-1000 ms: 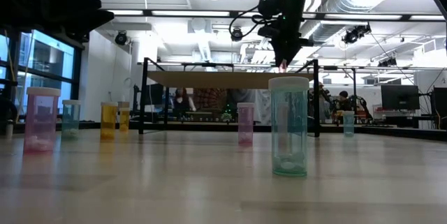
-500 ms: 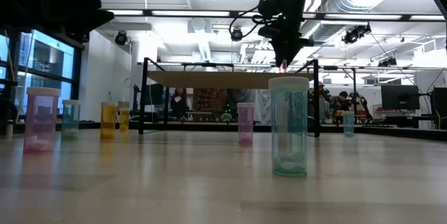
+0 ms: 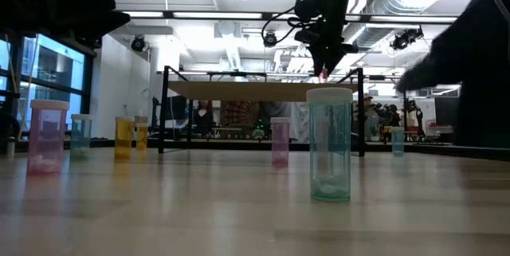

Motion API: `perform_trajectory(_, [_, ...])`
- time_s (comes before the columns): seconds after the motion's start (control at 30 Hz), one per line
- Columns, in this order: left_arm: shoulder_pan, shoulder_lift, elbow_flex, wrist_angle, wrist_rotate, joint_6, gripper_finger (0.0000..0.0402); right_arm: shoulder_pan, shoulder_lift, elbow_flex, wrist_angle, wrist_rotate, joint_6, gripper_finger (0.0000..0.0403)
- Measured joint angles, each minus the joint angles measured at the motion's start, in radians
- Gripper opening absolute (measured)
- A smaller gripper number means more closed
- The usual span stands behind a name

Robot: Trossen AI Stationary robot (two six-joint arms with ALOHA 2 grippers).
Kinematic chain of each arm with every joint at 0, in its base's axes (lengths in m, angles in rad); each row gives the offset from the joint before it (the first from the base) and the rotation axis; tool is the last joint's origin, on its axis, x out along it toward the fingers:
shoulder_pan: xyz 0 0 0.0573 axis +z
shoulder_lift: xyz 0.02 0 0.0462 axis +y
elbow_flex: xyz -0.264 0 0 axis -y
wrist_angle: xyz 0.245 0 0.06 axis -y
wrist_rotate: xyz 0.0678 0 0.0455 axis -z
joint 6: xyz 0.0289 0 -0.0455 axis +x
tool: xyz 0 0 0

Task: Pick and place medicine bottles onto shelf by color
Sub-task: Put the top red pill bottle on the shelf

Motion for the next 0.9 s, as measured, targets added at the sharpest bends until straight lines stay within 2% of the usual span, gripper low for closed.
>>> perform_trajectory(0.9, [0.0,0.0,0.0,0.0,0.0,0.0,0.0225,0.0,0.0,0.0,0.0,0.027,-0.009,0.0136])
